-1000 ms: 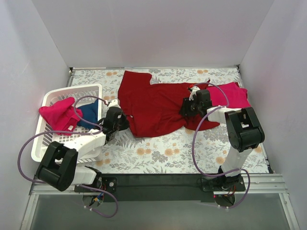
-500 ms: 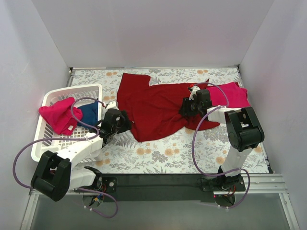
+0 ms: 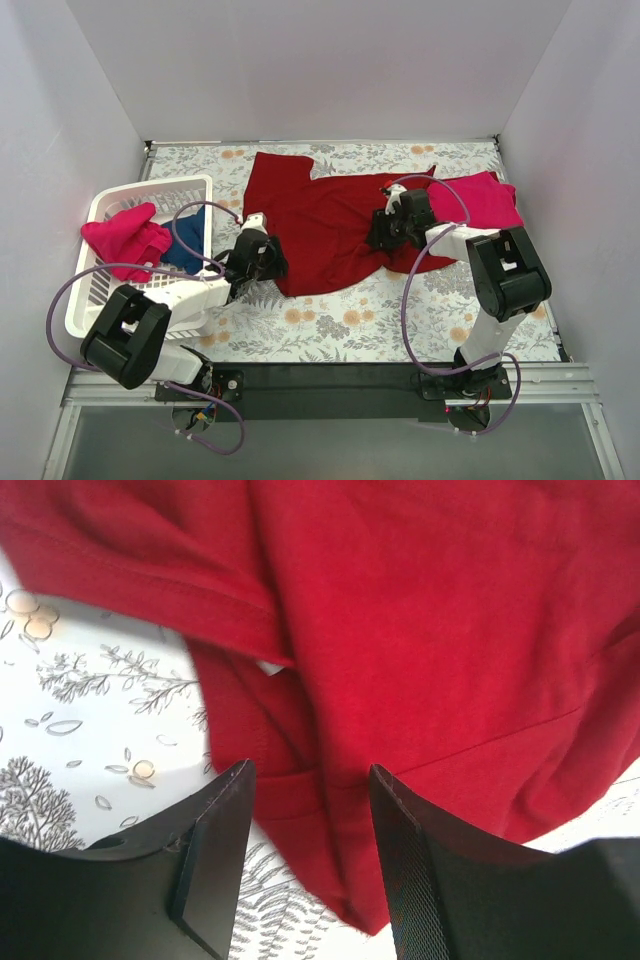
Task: Fold and stack the t-shirts
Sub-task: Fold the tshirt
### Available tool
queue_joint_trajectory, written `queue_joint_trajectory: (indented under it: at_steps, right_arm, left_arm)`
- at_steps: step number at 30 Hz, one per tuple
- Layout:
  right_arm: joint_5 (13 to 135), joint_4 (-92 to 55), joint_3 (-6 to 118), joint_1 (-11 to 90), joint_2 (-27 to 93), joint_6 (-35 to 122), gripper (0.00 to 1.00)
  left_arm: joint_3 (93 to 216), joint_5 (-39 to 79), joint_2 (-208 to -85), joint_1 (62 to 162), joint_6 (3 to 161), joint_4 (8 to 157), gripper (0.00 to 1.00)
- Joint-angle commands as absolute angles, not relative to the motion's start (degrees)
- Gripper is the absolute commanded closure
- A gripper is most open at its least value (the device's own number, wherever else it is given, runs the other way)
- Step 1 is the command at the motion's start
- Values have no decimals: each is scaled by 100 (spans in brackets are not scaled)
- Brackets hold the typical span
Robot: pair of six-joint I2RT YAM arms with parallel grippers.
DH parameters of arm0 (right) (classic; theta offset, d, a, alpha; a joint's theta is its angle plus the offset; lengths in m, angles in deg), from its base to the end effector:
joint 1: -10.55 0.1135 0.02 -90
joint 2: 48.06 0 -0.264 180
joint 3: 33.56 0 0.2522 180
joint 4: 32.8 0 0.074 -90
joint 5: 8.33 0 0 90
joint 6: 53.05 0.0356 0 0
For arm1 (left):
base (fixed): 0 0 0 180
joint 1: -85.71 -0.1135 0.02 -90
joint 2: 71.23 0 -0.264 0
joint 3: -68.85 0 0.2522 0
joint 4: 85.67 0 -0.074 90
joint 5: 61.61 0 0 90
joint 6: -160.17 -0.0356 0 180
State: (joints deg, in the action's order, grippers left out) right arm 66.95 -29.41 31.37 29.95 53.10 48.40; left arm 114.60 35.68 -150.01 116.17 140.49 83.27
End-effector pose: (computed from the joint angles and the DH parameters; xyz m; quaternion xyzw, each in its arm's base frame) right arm 0.3347 0.1275 0.1543 -0.1166 0.8915 0.2240 0.3761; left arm 0.2252 -0.1272 0.1589 -0.3366 0.8555 -0.2625 0.2932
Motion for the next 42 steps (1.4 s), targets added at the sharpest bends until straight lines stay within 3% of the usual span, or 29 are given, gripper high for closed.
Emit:
queue_joint_trajectory:
  at_steps: [1, 9, 15, 24, 32, 42]
  right_arm:
    - [6314, -2651, 3336, 3296, 5134, 4908, 60]
    - [6198, -2642, 3961, 3894, 5652, 5084, 59]
    - [6751, -2467, 3996, 3991, 5346, 5005, 57]
    - [7446, -2141, 3488, 3789, 5222, 4812, 57]
    - [7508, -2097, 3223, 3490, 5275, 4777, 57]
    - [7280, -2036, 3275, 3410, 4802, 4706, 57]
  left_arm:
    - [11530, 3639, -14866, 11639, 13899, 8654, 54]
    - [11276, 3516, -14814, 11639, 13934, 8812, 51]
    - [10977, 3613, -14796, 11647, 14004, 8874, 50]
    - [10827, 3779, -15051, 11639, 14180, 8936, 49]
    - [11170, 4403, -15156, 11630, 14479, 8330, 48]
    - [11179, 4272, -15104, 11568, 14365, 8338, 46]
